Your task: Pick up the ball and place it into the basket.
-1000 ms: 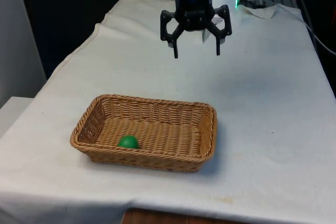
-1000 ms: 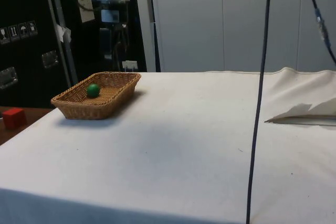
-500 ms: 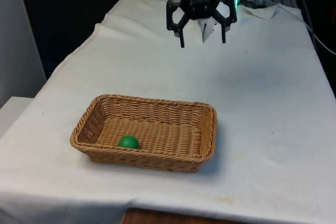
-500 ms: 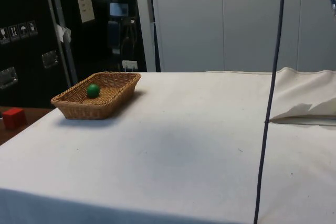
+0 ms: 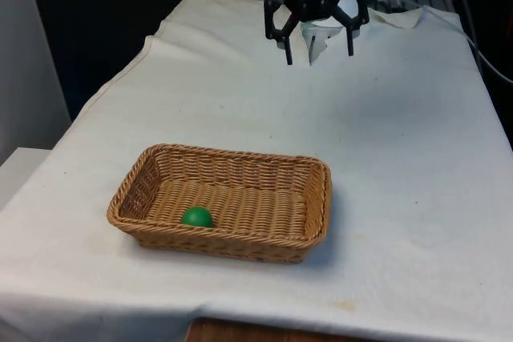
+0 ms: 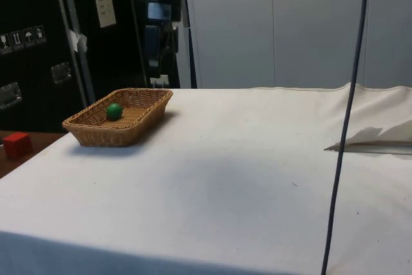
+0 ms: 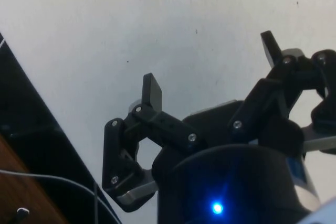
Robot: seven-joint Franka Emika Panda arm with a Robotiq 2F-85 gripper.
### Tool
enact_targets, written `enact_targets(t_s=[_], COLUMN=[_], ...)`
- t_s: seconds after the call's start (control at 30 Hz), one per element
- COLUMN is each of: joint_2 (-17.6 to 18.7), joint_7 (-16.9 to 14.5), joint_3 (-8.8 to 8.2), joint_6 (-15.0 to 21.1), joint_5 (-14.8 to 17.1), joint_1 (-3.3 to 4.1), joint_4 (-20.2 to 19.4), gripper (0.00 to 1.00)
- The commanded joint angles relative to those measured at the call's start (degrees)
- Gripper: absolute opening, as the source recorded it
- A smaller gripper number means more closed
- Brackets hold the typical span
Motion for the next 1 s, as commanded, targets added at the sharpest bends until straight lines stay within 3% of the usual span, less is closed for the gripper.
enact_targets(t_s=[0.0, 0.03, 0.27, 0.3, 0.33, 0.57, 0.6, 0.67, 0.83, 0.87, 0.97], joint_2=[-0.5, -1.3, -4.2, -4.2, -4.5, -5.3, -5.3, -5.3, -5.4, -5.3, -5.5], joint_7=[-0.1, 0.2, 0.5, -0.2, 0.5, -0.2, -0.3, -0.6, -1.0, -1.3, -1.3], joint_3=[0.11, 0.0, 0.52, 0.86, 0.52, 0.74, 0.92, 0.74, 0.69, 0.92, 0.69], joint_6=[0.2, 1.4, 4.1, 3.4, 4.4, 5.6, 4.7, 5.7, 5.9, 5.2, 6.1], joint_5=[0.0, -0.4, -2.3, -1.5, -2.8, -5.8, -4.9, -6.9, -8.7, -7.7, -9.7], joint_1=[0.0, 0.4, 0.4, 0.0, 0.4, 0.23, 0.0, 0.23, 0.17, -0.06, 0.11], joint_4=[-0.5, -1.7, -5.6, -5.4, -6.0, -7.0, -6.6, -7.0, -7.2, -6.8, -7.3], gripper=[1.0, 1.0, 1.0, 1.0, 1.0, 1.0, 1.0, 1.0, 1.0, 1.0, 1.0])
